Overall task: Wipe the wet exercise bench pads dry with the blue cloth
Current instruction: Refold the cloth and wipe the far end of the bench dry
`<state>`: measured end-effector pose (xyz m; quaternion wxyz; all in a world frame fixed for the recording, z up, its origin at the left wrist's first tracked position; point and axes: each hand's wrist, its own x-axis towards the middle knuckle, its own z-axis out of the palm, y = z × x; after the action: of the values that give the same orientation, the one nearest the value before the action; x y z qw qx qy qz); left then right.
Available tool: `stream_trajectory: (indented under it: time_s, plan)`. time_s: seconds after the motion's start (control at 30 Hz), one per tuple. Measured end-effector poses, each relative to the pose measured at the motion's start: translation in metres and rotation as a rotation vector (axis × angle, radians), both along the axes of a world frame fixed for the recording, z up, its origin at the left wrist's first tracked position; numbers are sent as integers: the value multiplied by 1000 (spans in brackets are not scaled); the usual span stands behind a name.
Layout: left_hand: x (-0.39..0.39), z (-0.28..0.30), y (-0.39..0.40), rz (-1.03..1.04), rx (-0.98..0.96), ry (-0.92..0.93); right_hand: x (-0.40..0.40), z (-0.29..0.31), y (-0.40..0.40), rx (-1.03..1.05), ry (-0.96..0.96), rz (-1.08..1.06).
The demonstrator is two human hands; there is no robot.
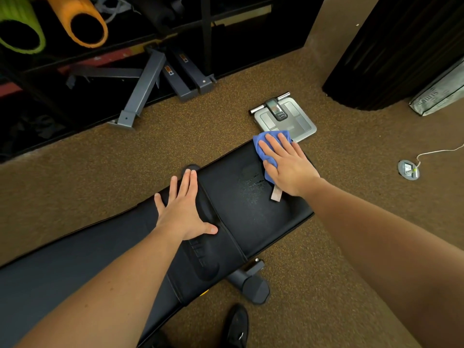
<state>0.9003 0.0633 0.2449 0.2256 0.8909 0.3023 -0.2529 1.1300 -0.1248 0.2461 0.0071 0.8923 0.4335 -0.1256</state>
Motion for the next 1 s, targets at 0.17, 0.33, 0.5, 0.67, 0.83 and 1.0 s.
stream_trajectory:
  time_s: [0.17,0.33,0.5,0.67,0.83,1.0]
  plan:
    - [0,0,0,4,-2,2,27,3,23,22,71,-5]
    - [0,1,-1,13,-3,4,48,11,18,104,235,-120]
    - [2,1,-1,20,-10,6,13,15,-38,273,265,-276]
    - [1,2,-2,24,-11,-4,-15,1,-65,232,124,-247]
    - [1,2,-1,31,-10,-13,-51,-3,-66,147,77,-261]
    - [0,2,-1,35,-17,-16,-100,-8,-59,127,62,-104]
